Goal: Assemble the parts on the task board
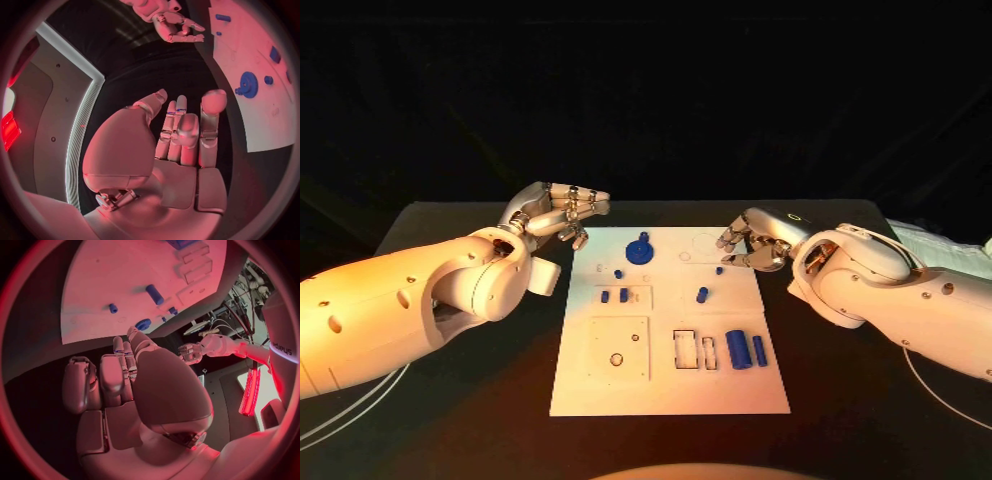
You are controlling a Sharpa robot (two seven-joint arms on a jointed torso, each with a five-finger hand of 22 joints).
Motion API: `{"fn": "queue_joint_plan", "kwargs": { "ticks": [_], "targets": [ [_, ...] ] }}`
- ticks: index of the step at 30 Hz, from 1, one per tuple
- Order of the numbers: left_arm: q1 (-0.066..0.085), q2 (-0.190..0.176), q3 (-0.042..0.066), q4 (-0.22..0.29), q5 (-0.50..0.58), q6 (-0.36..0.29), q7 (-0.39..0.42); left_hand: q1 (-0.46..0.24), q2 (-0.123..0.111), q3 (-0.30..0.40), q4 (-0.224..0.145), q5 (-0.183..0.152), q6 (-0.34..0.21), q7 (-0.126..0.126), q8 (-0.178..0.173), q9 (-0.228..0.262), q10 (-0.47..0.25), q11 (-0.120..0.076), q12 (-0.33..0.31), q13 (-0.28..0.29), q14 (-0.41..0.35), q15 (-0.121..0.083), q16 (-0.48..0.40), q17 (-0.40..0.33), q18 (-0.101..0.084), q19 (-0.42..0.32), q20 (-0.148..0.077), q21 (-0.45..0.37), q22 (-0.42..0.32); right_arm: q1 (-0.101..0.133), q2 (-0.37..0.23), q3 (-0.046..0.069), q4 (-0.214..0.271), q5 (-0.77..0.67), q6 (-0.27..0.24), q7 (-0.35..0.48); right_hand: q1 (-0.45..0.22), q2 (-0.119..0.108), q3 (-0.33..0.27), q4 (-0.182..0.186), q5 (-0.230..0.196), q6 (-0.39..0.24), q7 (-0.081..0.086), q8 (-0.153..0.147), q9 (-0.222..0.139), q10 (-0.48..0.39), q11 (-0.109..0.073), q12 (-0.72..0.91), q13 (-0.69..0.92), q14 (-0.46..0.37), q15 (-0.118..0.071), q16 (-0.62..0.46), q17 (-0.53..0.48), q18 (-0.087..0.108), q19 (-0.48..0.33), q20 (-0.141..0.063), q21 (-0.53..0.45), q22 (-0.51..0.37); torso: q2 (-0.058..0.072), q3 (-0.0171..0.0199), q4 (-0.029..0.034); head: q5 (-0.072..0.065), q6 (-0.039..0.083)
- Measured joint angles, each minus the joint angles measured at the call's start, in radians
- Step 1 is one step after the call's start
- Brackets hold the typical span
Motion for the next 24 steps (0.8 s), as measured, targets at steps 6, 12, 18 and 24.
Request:
{"fn": "queue_joint_plan", "kwargs": {
  "ticks": [6, 12, 18, 24],
  "targets": [
    [-0.002, -0.022, -0.002, 0.025, 0.152, 0.000, 0.056, 0.001, 0.009, -0.028, 0.004, 0.000, -0.004, -0.004, 0.000, -0.001, -0.004, -0.004, 0.011, 0.007, -0.016, -0.001, -0.013, -0.036, 0.000, -0.011, 0.001, -0.047, -0.026, 0.001, 0.012, 0.000, -0.001, -0.102, 0.051, -0.048, -0.004, -0.011, 0.021, 0.007, -0.014, -0.005, 0.000, -0.004, -0.005, -0.013, 0.004, 0.000, -0.034, -0.002, 0.005, -0.006, -0.012, 0.000, 0.000, 0.007, -0.002, -0.006, 0.000, -0.0028, 0.0013, -0.002, 0.000],
    [-0.002, -0.027, -0.002, 0.033, 0.216, 0.001, 0.079, 0.011, 0.020, -0.031, 0.002, 0.000, -0.004, -0.004, 0.000, -0.002, -0.007, 0.000, 0.019, 0.009, -0.021, 0.001, -0.013, -0.042, 0.000, -0.015, 0.005, -0.056, -0.033, -0.001, 0.036, 0.000, -0.006, -0.144, 0.101, -0.071, -0.004, -0.011, 0.051, 0.013, -0.027, -0.006, 0.001, -0.004, -0.006, -0.014, 0.004, 0.000, -0.068, -0.002, 0.005, -0.006, -0.021, 0.000, 0.000, 0.007, -0.002, -0.006, 0.001, -0.0028, 0.0017, -0.006, 0.000],
    [-0.002, -0.027, -0.002, 0.036, 0.241, 0.001, 0.086, 0.019, 0.027, -0.039, -0.001, 0.000, -0.011, 0.004, 0.000, -0.004, -0.016, 0.001, 0.020, 0.011, -0.021, 0.001, -0.013, -0.046, -0.001, -0.018, 0.001, -0.067, -0.040, -0.005, 0.062, -0.001, -0.027, -0.156, 0.131, -0.078, 0.000, -0.015, 0.084, 0.011, -0.032, -0.002, -0.002, -0.004, -0.007, -0.014, 0.004, 0.000, -0.098, -0.002, 0.005, -0.006, -0.025, 0.000, 0.004, 0.011, -0.002, -0.003, 0.002, -0.0022, 0.0021, -0.008, 0.001],
    [-0.002, -0.028, -0.002, 0.035, 0.252, 0.001, 0.087, 0.024, 0.032, -0.045, -0.001, 0.000, -0.016, 0.009, 0.000, -0.005, -0.026, 0.004, 0.025, 0.012, -0.025, 0.004, -0.017, -0.054, 0.014, -0.022, 0.005, -0.083, -0.048, -0.013, 0.078, -0.001, -0.048, -0.157, 0.151, -0.079, 0.001, -0.016, 0.109, 0.009, -0.032, 0.001, 0.002, -0.004, -0.008, -0.012, 0.005, 0.000, -0.122, -0.002, 0.005, -0.006, -0.031, 0.000, 0.004, 0.011, -0.002, -0.002, 0.002, -0.0023, 0.0023, -0.007, -0.003]
  ]
}}
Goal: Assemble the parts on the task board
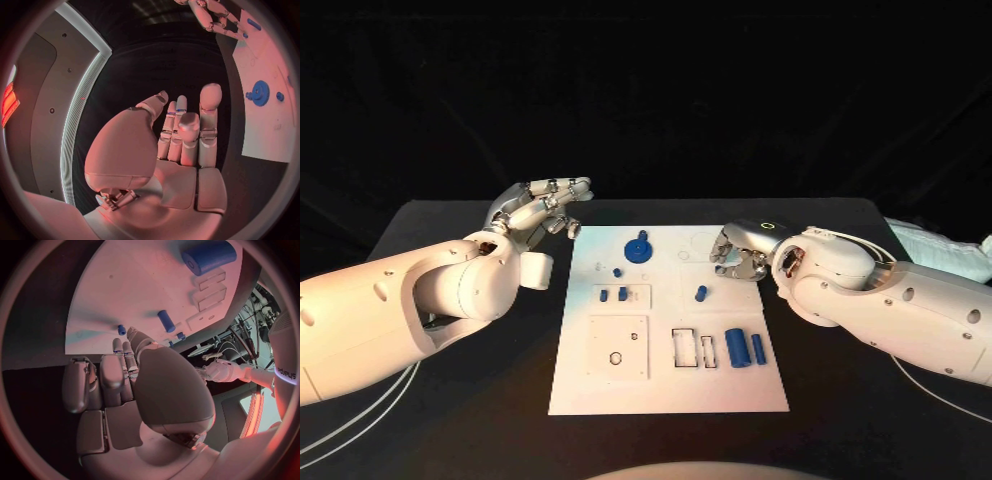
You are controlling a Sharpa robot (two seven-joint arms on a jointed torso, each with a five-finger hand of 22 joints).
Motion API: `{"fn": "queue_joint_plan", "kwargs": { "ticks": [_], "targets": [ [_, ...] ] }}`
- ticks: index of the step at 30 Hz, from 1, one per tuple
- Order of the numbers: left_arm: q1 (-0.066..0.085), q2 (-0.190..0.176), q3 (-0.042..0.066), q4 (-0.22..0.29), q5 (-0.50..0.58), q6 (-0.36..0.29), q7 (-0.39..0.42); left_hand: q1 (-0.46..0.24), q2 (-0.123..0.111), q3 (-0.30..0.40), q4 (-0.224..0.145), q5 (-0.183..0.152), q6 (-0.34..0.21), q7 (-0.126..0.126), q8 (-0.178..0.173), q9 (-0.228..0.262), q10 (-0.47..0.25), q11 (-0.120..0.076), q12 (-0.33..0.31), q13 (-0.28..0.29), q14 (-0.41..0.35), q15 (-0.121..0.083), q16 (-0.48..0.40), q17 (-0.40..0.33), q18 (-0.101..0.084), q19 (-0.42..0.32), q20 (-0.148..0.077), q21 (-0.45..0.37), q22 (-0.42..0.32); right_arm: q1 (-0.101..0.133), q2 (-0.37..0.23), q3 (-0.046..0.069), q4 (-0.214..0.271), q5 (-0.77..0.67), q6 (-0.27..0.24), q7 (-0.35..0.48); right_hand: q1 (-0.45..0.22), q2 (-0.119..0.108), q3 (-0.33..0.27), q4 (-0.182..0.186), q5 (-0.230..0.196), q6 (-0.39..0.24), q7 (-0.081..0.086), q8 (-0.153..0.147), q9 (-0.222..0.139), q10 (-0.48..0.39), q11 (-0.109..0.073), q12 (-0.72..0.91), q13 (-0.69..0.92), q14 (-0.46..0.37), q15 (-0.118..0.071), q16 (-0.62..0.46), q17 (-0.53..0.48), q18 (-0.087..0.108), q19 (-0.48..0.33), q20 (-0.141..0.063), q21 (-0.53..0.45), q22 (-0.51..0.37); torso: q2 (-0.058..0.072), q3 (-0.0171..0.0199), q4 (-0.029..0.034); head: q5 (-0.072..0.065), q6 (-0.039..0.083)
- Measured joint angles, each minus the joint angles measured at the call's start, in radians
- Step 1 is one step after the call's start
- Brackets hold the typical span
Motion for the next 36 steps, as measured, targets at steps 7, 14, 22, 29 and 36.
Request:
{"fn": "queue_joint_plan", "kwargs": {
  "ticks": [7, 14, 22, 29, 36],
  "targets": [
    [0.000, 0.000, 0.000, -0.001, 0.007, 0.000, -0.001, 0.005, 0.005, -0.005, 0.000, 0.000, -0.007, 0.000, 0.000, -0.001, -0.006, 0.006, 0.000, 0.001, -0.007, 0.000, 0.000, -0.003, 0.000, 0.000, 0.000, -0.006, -0.004, -0.003, 0.008, 0.000, -0.011, -0.001, 0.010, -0.001, 0.004, -0.004, 0.036, -0.002, 0.000, 0.006, 0.004, 0.000, -0.001, 0.014, -0.001, 0.000, -0.029, 0.000, 0.000, 0.000, -0.005, 0.000, 0.000, 0.000, 0.000, 0.000, 0.000, 0.0006, -0.0006, 0.004, -0.005],
    [0.000, 0.001, 0.000, -0.003, 0.010, 0.003, -0.005, 0.005, 0.005, -0.005, 0.000, 0.000, -0.011, 0.004, 0.000, -0.002, -0.006, 0.006, 0.004, 0.001, -0.007, 0.000, 0.000, -0.003, 0.000, 0.000, 0.000, -0.006, -0.006, -0.006, 0.011, 0.000, -0.019, -0.004, 0.011, -0.007, -0.005, -0.012, 0.066, -0.005, 0.006, 0.007, 0.004, 0.000, -0.001, 0.023, 0.002, 0.000, -0.049, 0.000, 0.000, 0.000, -0.010, 0.000, 0.000, 0.000, 0.000, 0.001, -0.001, 0.0007, -0.0017, 0.003, -0.007],
    [0.000, 0.000, 0.000, -0.003, 0.011, 0.007, -0.012, 0.005, 0.005, -0.011, 0.000, 0.000, -0.014, 0.007, -0.004, -0.002, -0.006, 0.006, 0.004, 0.002, -0.010, 0.003, 0.000, -0.007, 0.000, -0.004, 0.004, -0.013, -0.008, -0.008, 0.021, 0.000, -0.028, -0.006, 0.014, -0.010, -0.008, -0.015, 0.106, -0.012, 0.006, 0.028, 0.001, 0.000, 0.001, 0.050, -0.007, 0.011, -0.069, 0.000, 0.000, 0.000, -0.013, 0.000, 0.000, 0.000, 0.000, 0.003, -0.001, 0.0007, -0.0008, 0.004, -0.012],
    [0.000, 0.000, 0.000, -0.002, 0.011, 0.011, -0.018, 0.005, 0.005, -0.011, 0.000, 0.000, -0.014, 0.007, -0.004, -0.002, -0.008, 0.008, 0.004, 0.002, -0.010, 0.003, 0.000, -0.007, 0.000, -0.004, 0.004, -0.013, -0.009, -0.012, 0.029, 0.002, -0.036, -0.011, 0.024, -0.017, -0.008, -0.015, 0.123, -0.020, 0.000, 0.037, 0.002, -0.002, 0.003, 0.061, -0.007, 0.012, -0.075, 0.000, 0.000, 0.000, -0.015, 0.000, 0.000, 0.000, 0.000, 0.003, -0.001, 0.0000, -0.0006, 0.005, -0.016],
    [0.000, 0.000, 0.000, -0.001, 0.011, 0.014, -0.023, 0.009, 0.009, -0.011, 0.000, 0.000, -0.014, 0.007, -0.004, -0.002, -0.014, 0.006, 0.004, 0.002, -0.010, 0.003, 0.000, -0.009, 0.000, -0.004, 0.004, -0.019, -0.011, -0.016, 0.036, 0.005, -0.037, -0.025, 0.028, -0.027, -0.016, -0.023, 0.125, -0.018, -0.005, 0.037, 0.002, -0.002, 0.006, 0.065, -0.011, 0.012, -0.078, 0.000, 0.000, 0.000, -0.015, 0.000, 0.000, 0.000, 0.000, 0.004, -0.001, 0.0000, -0.0013, 0.006, -0.019]
  ]
}}
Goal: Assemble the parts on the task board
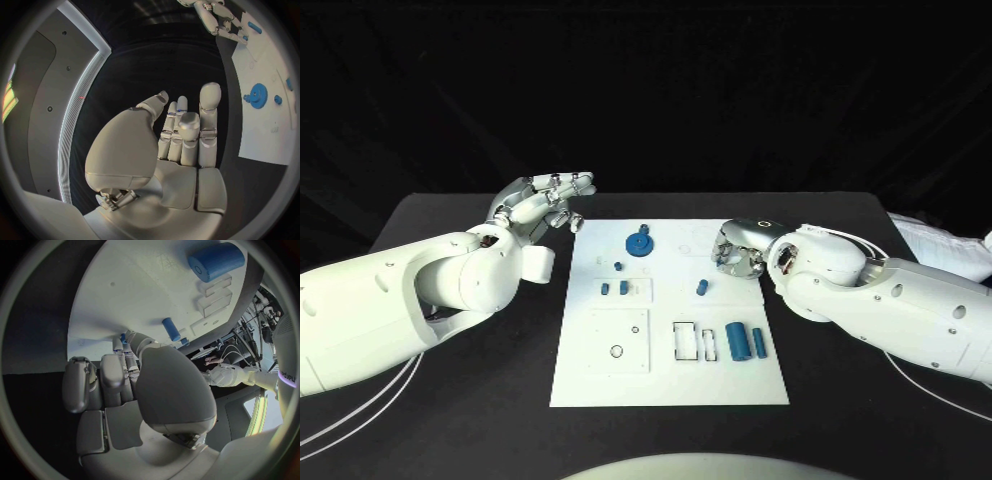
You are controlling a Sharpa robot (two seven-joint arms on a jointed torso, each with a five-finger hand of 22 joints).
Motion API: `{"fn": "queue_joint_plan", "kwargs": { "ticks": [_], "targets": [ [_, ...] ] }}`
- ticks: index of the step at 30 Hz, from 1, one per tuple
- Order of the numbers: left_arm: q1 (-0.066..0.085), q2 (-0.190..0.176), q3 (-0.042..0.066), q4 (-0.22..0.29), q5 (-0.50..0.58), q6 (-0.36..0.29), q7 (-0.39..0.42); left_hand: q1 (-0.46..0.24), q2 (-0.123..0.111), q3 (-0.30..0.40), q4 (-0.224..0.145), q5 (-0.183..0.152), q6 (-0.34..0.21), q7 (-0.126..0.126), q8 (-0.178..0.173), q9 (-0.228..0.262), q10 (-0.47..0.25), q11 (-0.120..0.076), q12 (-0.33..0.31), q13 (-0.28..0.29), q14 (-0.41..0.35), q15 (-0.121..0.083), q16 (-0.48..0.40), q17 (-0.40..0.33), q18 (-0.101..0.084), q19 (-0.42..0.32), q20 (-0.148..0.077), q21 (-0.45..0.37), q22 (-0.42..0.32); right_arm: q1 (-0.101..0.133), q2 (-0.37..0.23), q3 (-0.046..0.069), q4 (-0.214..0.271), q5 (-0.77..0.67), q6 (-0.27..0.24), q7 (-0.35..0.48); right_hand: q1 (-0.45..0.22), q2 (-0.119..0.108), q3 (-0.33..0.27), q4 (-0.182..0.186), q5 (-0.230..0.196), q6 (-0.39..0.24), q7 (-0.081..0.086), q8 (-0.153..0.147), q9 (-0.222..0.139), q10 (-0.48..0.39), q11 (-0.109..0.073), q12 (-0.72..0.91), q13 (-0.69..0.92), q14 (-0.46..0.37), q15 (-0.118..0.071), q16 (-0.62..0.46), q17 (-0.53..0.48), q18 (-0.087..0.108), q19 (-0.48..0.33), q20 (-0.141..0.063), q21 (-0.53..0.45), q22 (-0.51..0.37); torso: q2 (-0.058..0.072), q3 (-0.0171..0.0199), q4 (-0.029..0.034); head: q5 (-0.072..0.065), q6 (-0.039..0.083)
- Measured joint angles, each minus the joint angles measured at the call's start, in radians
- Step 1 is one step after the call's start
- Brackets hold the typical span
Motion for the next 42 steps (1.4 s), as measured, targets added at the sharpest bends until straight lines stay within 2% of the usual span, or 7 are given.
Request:
{"fn": "queue_joint_plan", "kwargs": {
  "ticks": [11, 15, 22, 31, 42],
  "targets": [
    [0.000, 0.000, 0.000, 0.001, 0.000, 0.001, -0.007, 0.004, 0.004, -0.003, -0.003, 0.000, -0.004, 0.004, 0.000, 0.000, -0.003, 0.003, 0.004, 0.002, 0.000, 0.000, 0.000, -0.003, 0.000, 0.000, 0.000, 0.000, -0.002, -0.005, 0.005, 0.001, 0.006, -0.032, 0.001, -0.030, -0.005, -0.005, 0.035, -0.021, -0.005, 0.026, -0.008, 0.007, 0.002, 0.033, -0.007, 0.006, -0.006, 0.000, 0.000, 0.015, 0.009, 0.000, 0.011, -0.011, 0.006, 0.017, -0.001, -0.0009, 0.0002, -0.001, -0.003],
    [0.000, 0.000, 0.000, 0.001, 0.000, 0.001, -0.010, 0.009, 0.009, -0.003, -0.003, 0.000, -0.005, 0.005, 0.000, 0.000, -0.003, 0.003, 0.008, 0.002, -0.003, 0.003, 0.000, -0.003, 0.000, 0.000, 0.000, 0.000, -0.003, -0.009, 0.006, -0.001, 0.010, -0.043, -0.013, -0.046, -0.014, 0.003, 0.055, -0.025, -0.016, 0.035, -0.006, 0.012, 0.009, 0.046, -0.011, 0.006, -0.005, 0.000, -0.008, 0.015, -0.003, 0.000, 0.015, -0.015, 0.009, 0.024, -0.001, -0.0011, 0.0002, -0.002, -0.003],
    [0.000, -0.001, 0.000, 0.001, 0.000, 0.002, -0.016, 0.009, 0.009, -0.006, 0.001, 0.000, -0.007, 0.007, 0.000, 0.000, -0.011, 0.003, 0.012, 0.003, -0.003, 0.004, 0.000, -0.005, 0.000, 0.000, 0.000, -0.005, -0.004, -0.016, 0.001, -0.005, 0.020, -0.048, -0.047, -0.065, -0.019, 0.010, 0.076, -0.034, -0.029, 0.035, -0.006, 0.013, 0.012, 0.046, -0.011, 0.005, -0.004, 0.000, -0.008, 0.015, -0.009, 0.000, 0.015, -0.015, 0.009, 0.025, -0.001, -0.0012, 0.0014, -0.002, -0.003],
    [0.000, -0.004, 0.000, -0.001, 0.003, 0.002, -0.023, 0.009, 0.009, -0.006, 0.001, 0.000, -0.007, 0.007, 0.000, 0.000, -0.010, 0.003, 0.012, 0.004, -0.003, 0.004, 0.000, -0.010, 0.000, -0.004, 0.004, -0.012, -0.009, -0.019, -0.020, -0.007, 0.053, -0.027, -0.076, -0.078, -0.026, 0.017, 0.094, -0.041, -0.069, 0.035, -0.006, 0.013, 0.017, 0.055, -0.012, 0.002, -0.006, 0.000, -0.008, 0.015, -0.010, 0.000, 0.018, -0.018, 0.009, 0.024, -0.002, -0.0012, -0.0004, 0.000, 0.000],
    [0.000, -0.005, 0.000, -0.001, 0.007, 0.001, -0.036, 0.020, 0.020, -0.006, 0.001, 0.000, -0.007, 0.007, 0.000, 0.000, -0.014, 0.007, 0.016, 0.005, -0.003, 0.004, 0.000, -0.015, 0.000, -0.004, 0.004, -0.021, -0.014, -0.009, -0.065, -0.003, 0.097, 0.025, -0.096, -0.086, -0.043, 0.011, 0.094, -0.041, -0.075, 0.035, -0.006, 0.013, 0.021, 0.059, -0.016, 0.002, -0.006, 0.000, -0.008, 0.015, -0.012, 0.000, 0.018, -0.018, 0.009, 0.024, -0.001, -0.0016, -0.0013, -0.004, 0.005]
  ]
}}
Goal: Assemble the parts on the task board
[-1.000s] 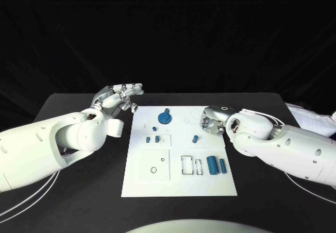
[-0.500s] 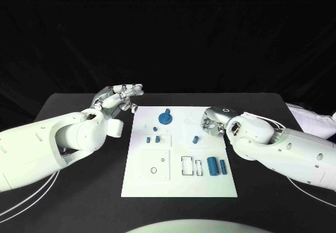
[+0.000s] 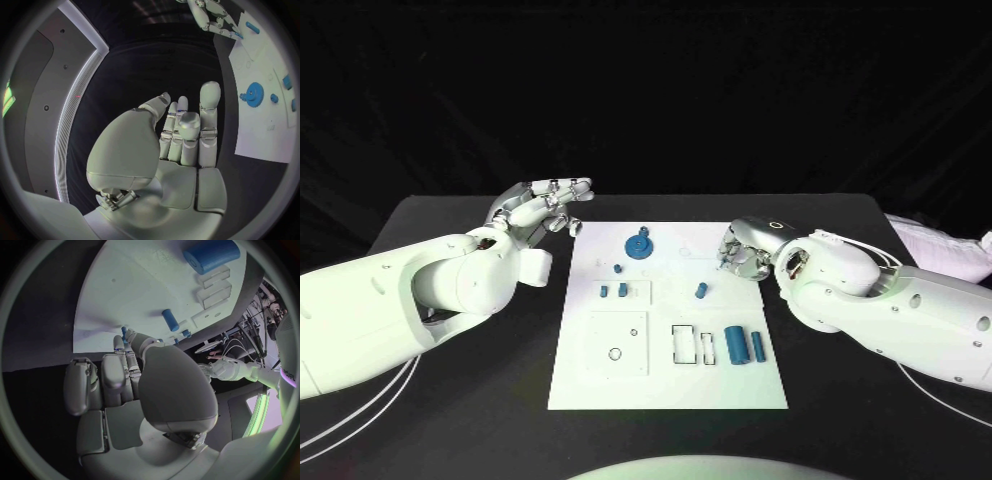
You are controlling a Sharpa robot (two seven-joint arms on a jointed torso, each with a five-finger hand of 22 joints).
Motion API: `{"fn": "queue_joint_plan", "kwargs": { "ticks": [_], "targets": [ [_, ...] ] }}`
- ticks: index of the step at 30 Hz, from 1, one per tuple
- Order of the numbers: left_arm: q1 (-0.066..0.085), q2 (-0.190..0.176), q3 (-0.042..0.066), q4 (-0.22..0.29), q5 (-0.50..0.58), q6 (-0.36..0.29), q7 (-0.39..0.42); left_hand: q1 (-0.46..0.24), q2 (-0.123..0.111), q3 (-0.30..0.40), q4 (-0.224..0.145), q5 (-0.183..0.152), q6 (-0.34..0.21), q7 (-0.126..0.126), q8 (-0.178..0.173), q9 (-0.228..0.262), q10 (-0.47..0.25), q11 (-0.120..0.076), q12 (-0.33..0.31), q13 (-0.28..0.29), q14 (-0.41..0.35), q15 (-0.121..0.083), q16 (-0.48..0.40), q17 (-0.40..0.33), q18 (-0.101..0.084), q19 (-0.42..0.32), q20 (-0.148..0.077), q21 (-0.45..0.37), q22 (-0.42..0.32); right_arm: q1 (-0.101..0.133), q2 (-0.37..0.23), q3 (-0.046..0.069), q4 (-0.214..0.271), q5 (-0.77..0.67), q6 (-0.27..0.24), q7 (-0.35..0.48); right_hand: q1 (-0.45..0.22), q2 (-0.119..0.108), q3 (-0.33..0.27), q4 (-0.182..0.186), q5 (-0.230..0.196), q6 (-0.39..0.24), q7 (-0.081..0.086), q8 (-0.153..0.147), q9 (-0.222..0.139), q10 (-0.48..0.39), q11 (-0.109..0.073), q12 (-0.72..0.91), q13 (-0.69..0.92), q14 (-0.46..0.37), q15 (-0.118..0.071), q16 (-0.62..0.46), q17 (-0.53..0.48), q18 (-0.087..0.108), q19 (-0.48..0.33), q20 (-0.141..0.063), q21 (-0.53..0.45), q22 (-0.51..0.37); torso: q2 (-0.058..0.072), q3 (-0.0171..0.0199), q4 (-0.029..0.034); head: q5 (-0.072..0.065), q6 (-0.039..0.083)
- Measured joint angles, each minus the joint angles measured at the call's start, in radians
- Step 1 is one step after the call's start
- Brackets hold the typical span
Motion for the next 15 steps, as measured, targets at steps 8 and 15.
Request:
{"fn": "queue_joint_plan", "kwargs": {
  "ticks": [8, 15],
  "targets": [
    [0.000, -0.003, 0.000, 0.000, 0.001, 0.000, -0.006, 0.000, 0.000, 0.000, 0.000, 0.000, -0.007, 0.000, 0.000, 0.000, 0.000, 0.000, 0.000, 0.000, -0.003, 0.003, 0.000, -0.001, 0.000, 0.000, 0.000, 0.000, -0.001, 0.004, -0.024, 0.005, 0.085, 0.034, -0.016, -0.002, 0.000, 0.000, 0.001, -0.001, -0.002, 0.003, -0.003, -0.001, -0.002, 0.000, 0.000, 0.000, 0.000, 0.000, 0.000, 0.004, 0.000, 0.000, 0.000, 0.000, 0.000, 0.000, 0.001, 0.0005, 0.0000, 0.001, -0.002],
    [0.000, -0.003, 0.000, 0.001, 0.002, 0.000, -0.009, 0.000, 0.000, 0.000, 0.000, 0.000, -0.007, 0.000, 0.000, 0.000, 0.000, 0.000, 0.000, 0.000, -0.003, 0.003, 0.000, -0.001, 0.000, 0.000, 0.000, 0.000, -0.001, -0.003, -0.012, 0.006, 0.172, 0.050, -0.035, -0.002, 0.000, 0.000, 0.011, -0.007, 0.001, 0.003, -0.003, -0.003, 0.000, 0.000, 0.000, -0.005, -0.002, 0.000, 0.000, 0.004, 0.000, 0.000, 0.000, 0.000, 0.000, 0.000, 0.002, 0.0006, 0.0026, 0.005, -0.003]
  ]
}}
